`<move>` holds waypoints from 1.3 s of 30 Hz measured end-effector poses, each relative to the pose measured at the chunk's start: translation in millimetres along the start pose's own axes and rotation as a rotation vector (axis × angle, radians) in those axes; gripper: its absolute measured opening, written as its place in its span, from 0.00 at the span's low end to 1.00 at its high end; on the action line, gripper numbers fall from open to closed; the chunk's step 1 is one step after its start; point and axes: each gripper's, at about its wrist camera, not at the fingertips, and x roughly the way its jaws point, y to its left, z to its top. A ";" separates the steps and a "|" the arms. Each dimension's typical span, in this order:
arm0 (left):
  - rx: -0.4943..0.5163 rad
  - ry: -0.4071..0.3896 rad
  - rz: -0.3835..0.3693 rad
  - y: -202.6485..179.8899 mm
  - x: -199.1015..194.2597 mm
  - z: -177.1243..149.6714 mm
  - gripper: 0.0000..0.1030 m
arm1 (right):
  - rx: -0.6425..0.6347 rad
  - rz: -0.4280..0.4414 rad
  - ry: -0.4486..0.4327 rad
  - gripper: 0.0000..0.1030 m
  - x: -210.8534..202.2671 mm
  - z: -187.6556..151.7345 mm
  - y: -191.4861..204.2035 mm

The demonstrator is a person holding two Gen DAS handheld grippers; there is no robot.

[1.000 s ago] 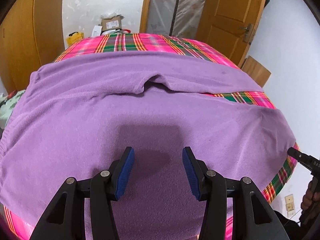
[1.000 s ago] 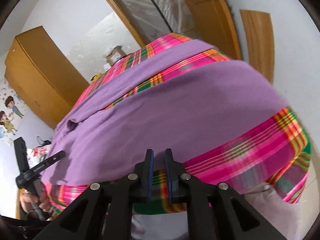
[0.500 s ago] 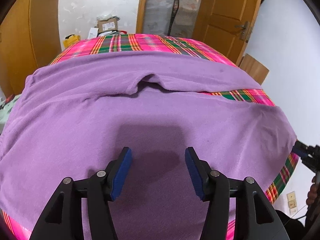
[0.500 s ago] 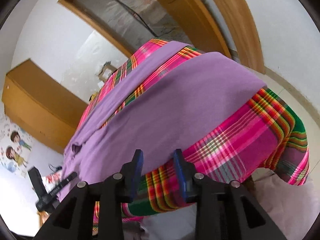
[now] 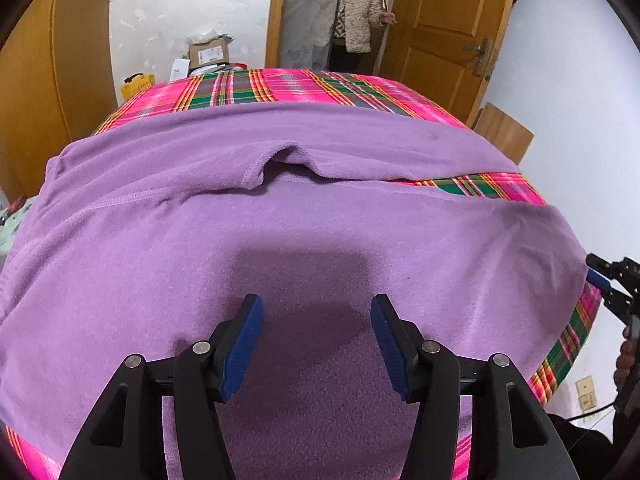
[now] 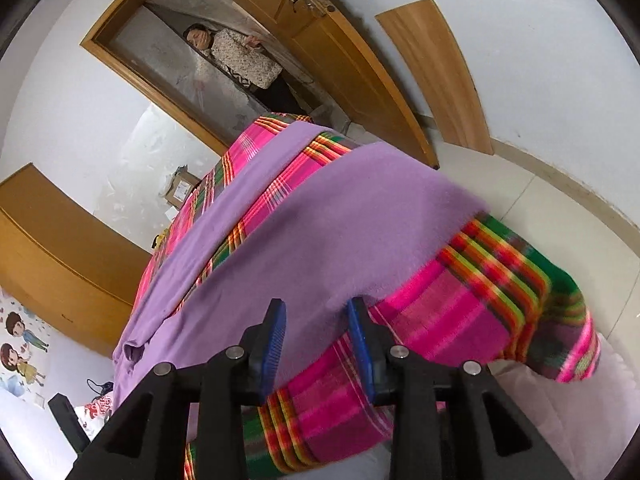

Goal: Fold clothes

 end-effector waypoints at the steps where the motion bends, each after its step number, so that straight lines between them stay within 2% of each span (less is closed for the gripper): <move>1: -0.002 0.000 -0.002 0.2 -0.1 -0.1 0.57 | 0.000 0.003 -0.003 0.32 2.3 1.5 -0.4; 4: -0.006 -0.002 -0.006 1.4 -0.5 -0.3 0.57 | 0.031 0.021 -0.008 0.30 7.3 5.5 -3.3; 6: -0.004 -0.002 -0.006 1.8 -0.5 -0.4 0.57 | 0.048 0.012 -0.010 0.18 9.4 6.5 -6.1; 7: -0.003 -0.002 -0.005 1.4 -0.3 -0.2 0.57 | 0.054 0.002 -0.011 0.05 9.0 5.4 -7.9; 8: -0.001 -0.001 -0.005 1.1 -0.3 -0.2 0.57 | 0.061 -0.008 -0.013 0.05 8.4 4.3 -9.7; 14: 0.008 0.004 -0.002 0.1 -0.7 -0.2 0.57 | 0.098 -0.048 -0.049 0.04 -19.8 -7.3 -24.2; 19: 0.008 0.018 0.028 -1.8 0.6 3.6 0.57 | -0.014 -0.082 -0.068 0.06 -25.5 -1.2 -4.9; 21: 0.004 0.018 0.053 -1.4 -0.3 5.4 0.57 | -0.145 -0.102 -0.065 0.06 -16.2 -7.1 18.1; 23: -0.011 0.003 0.056 1.2 -4.0 6.4 0.57 | -0.168 -0.111 -0.038 0.06 -5.0 -13.4 24.5; 25: -0.029 -0.010 0.047 4.6 -7.2 6.0 0.57 | -0.089 -0.097 -0.003 0.06 1.5 -13.8 13.3; 27: -0.027 -0.005 0.041 5.5 -5.4 5.0 0.57 | -0.019 -0.101 -0.032 0.07 -7.7 -9.2 -0.5; 31: -0.006 0.007 0.028 3.6 -0.6 5.0 0.57 | 0.098 -0.129 -0.108 0.23 -26.1 1.2 -31.0; 33: 0.001 0.005 0.019 1.6 0.5 5.5 0.57 | 0.162 -0.080 -0.106 0.20 -27.0 3.5 -46.4; 39: 0.016 0.006 0.022 -5.5 3.9 2.6 0.57 | 0.150 -0.050 -0.096 0.20 -16.3 11.7 -46.0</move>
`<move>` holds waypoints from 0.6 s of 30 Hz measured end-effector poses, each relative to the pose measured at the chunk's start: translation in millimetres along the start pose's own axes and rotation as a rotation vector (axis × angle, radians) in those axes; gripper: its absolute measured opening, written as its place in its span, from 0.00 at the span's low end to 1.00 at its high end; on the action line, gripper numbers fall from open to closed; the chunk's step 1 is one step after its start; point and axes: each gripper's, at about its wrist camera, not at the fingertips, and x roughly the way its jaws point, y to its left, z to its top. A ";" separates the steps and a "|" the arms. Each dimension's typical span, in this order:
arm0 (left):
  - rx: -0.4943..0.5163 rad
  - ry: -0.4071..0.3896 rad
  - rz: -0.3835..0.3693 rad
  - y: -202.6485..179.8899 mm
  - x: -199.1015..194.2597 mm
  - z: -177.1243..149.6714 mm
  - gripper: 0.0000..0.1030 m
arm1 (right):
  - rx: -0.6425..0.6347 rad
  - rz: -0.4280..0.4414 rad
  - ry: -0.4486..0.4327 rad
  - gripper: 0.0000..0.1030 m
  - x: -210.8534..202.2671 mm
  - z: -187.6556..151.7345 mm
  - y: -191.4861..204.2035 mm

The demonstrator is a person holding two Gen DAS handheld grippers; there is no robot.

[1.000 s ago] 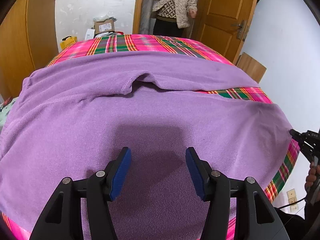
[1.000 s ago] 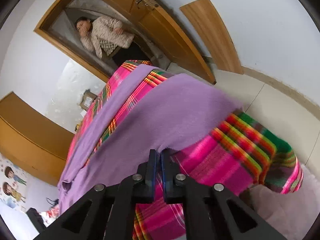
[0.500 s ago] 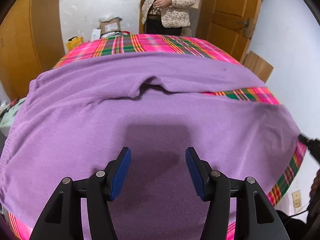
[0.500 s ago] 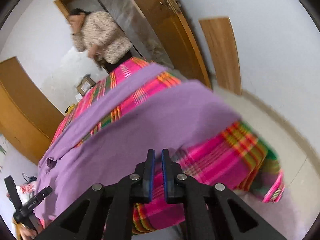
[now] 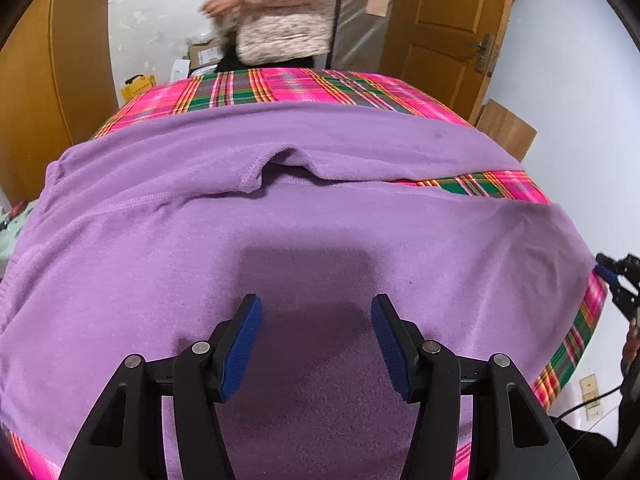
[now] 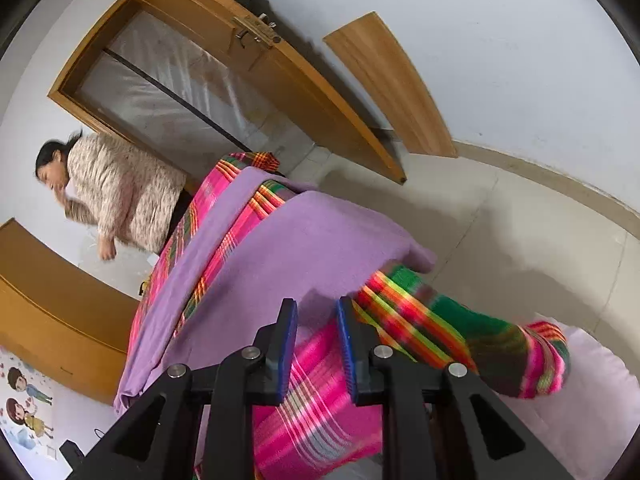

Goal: Fold clothes

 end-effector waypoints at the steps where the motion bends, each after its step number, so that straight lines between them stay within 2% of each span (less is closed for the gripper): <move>1: -0.001 0.000 -0.001 0.2 -0.3 -0.6 0.57 | 0.006 0.003 0.003 0.18 2.2 1.5 0.9; 4: 0.002 0.003 0.007 -1.1 -0.3 -0.7 0.57 | 0.007 -0.016 0.014 0.02 3.4 5.7 -3.1; 6: 0.011 0.012 0.021 -3.1 -0.4 0.1 0.57 | 0.006 0.001 0.004 0.02 -0.3 5.9 -4.2; 11: 0.043 0.013 0.053 -8.5 -1.9 5.4 0.57 | -0.076 -0.035 -0.028 0.02 -19.5 5.8 7.4; 14: 0.079 0.013 0.101 -11.1 -0.7 12.3 0.57 | -0.121 -0.125 -0.041 0.04 -22.9 5.5 15.5; 16: 0.107 0.013 0.140 -12.9 0.2 17.2 0.57 | -0.145 -0.227 -0.095 0.05 -30.9 5.9 18.9; 18: 0.140 0.006 0.174 -15.2 1.2 21.5 0.57 | -0.184 -0.235 -0.132 0.05 -36.4 5.3 28.5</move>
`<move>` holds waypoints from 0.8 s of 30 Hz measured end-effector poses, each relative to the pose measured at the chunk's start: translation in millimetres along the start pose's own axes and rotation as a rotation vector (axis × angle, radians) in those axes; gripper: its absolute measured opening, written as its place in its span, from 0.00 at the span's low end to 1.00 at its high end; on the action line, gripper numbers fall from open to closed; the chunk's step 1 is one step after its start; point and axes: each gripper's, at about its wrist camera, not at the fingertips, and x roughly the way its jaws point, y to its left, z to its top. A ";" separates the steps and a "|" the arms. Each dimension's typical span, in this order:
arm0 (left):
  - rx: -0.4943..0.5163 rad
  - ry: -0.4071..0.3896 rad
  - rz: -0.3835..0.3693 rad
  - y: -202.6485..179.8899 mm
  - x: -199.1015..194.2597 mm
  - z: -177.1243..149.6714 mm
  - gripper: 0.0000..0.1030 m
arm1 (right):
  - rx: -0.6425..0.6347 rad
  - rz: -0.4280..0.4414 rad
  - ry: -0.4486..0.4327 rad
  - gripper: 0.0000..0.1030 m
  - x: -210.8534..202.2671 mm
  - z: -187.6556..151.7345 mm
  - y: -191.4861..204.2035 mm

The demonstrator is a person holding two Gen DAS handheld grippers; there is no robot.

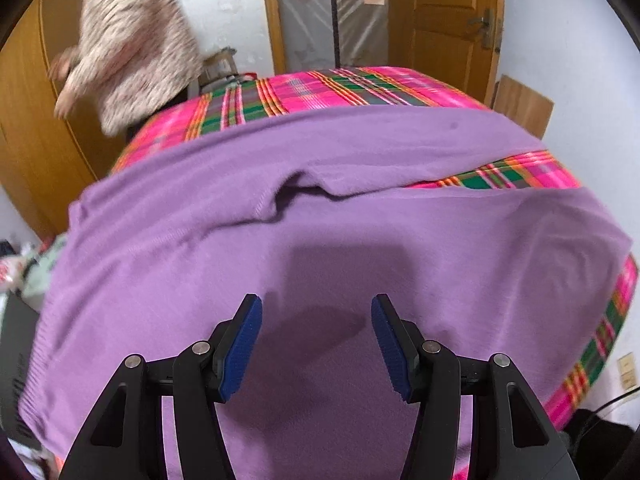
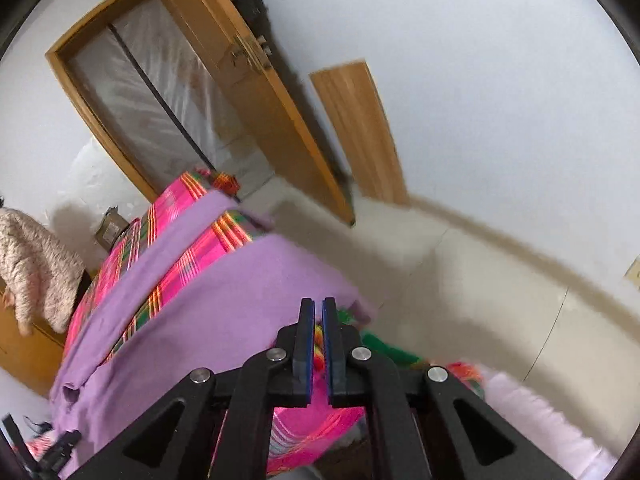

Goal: Fold clothes

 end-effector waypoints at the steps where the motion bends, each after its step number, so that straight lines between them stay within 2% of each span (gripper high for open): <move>1: 0.021 -0.005 0.019 -1.1 0.6 2.3 0.57 | -0.025 0.012 -0.017 0.05 -3.6 0.7 6.5; 6: 0.112 -0.062 0.127 -0.3 1.5 10.9 0.57 | -0.237 0.177 0.013 0.06 -1.7 -15.1 71.8; 9: 0.149 -0.104 0.147 6.1 -1.5 15.5 0.57 | -0.323 0.236 0.052 0.07 6.4 -28.0 105.9; 12: 0.166 -0.127 0.166 17.0 -2.9 17.7 0.57 | -0.357 0.287 0.118 0.07 21.2 -36.5 134.2; 21: 0.184 -0.081 0.209 59.0 0.8 24.4 0.58 | -0.460 0.370 0.168 0.08 29.2 -45.6 198.1; 23: 0.189 -0.072 0.233 66.2 1.3 25.7 0.64 | -0.475 0.386 0.176 0.09 32.0 -47.2 210.7; 24: 0.190 -0.072 0.250 68.7 0.9 26.3 0.72 | -0.483 0.392 0.181 0.09 33.6 -47.9 216.0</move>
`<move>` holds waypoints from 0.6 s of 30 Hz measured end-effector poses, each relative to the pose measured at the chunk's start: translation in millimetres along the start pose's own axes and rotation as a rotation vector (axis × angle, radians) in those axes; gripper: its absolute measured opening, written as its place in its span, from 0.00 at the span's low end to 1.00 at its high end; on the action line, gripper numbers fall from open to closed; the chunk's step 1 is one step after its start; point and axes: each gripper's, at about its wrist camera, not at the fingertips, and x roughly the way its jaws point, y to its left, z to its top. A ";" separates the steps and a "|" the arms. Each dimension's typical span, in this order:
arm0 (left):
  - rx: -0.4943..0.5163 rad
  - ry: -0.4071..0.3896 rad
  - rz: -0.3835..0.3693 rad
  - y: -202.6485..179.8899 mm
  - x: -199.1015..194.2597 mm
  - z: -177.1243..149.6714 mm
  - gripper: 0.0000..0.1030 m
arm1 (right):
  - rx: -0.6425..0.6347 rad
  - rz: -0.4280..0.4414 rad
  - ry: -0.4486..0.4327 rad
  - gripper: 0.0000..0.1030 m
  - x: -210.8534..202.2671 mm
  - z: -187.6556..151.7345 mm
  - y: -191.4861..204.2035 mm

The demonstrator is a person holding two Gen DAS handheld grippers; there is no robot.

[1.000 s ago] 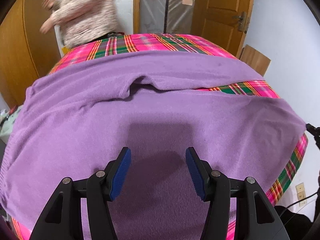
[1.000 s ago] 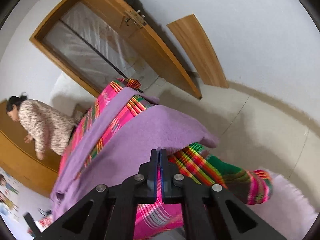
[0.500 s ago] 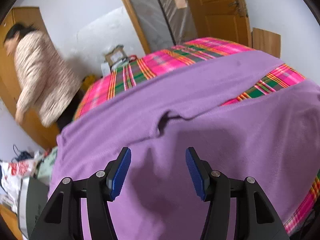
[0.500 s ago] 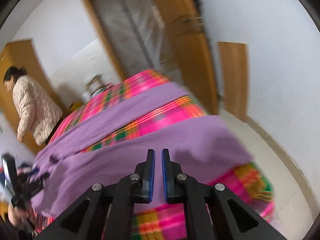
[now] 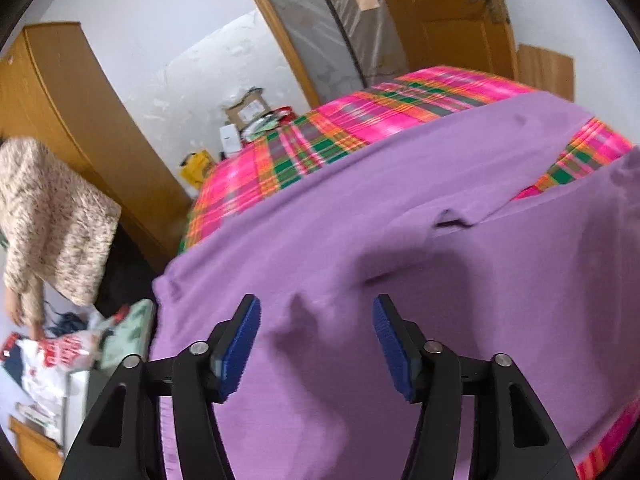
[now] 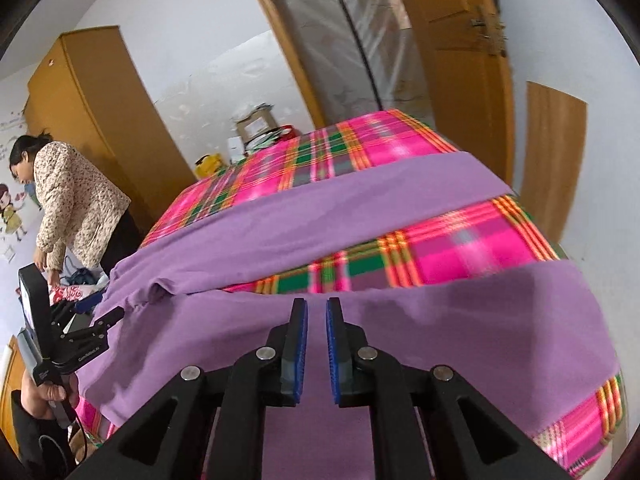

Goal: Fold clothes

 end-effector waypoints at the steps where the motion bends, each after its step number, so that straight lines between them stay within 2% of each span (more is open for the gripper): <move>1: -0.005 0.000 0.013 3.5 -0.6 -1.1 0.73 | -0.006 0.006 0.005 0.09 2.7 1.2 3.2; 10: -0.100 -0.041 0.031 33.7 -7.0 3.5 0.76 | -0.027 0.028 0.032 0.09 17.4 8.8 17.1; 18: -0.114 -0.028 0.029 38.8 3.4 8.7 0.76 | -0.022 0.023 0.035 0.09 22.2 15.6 18.1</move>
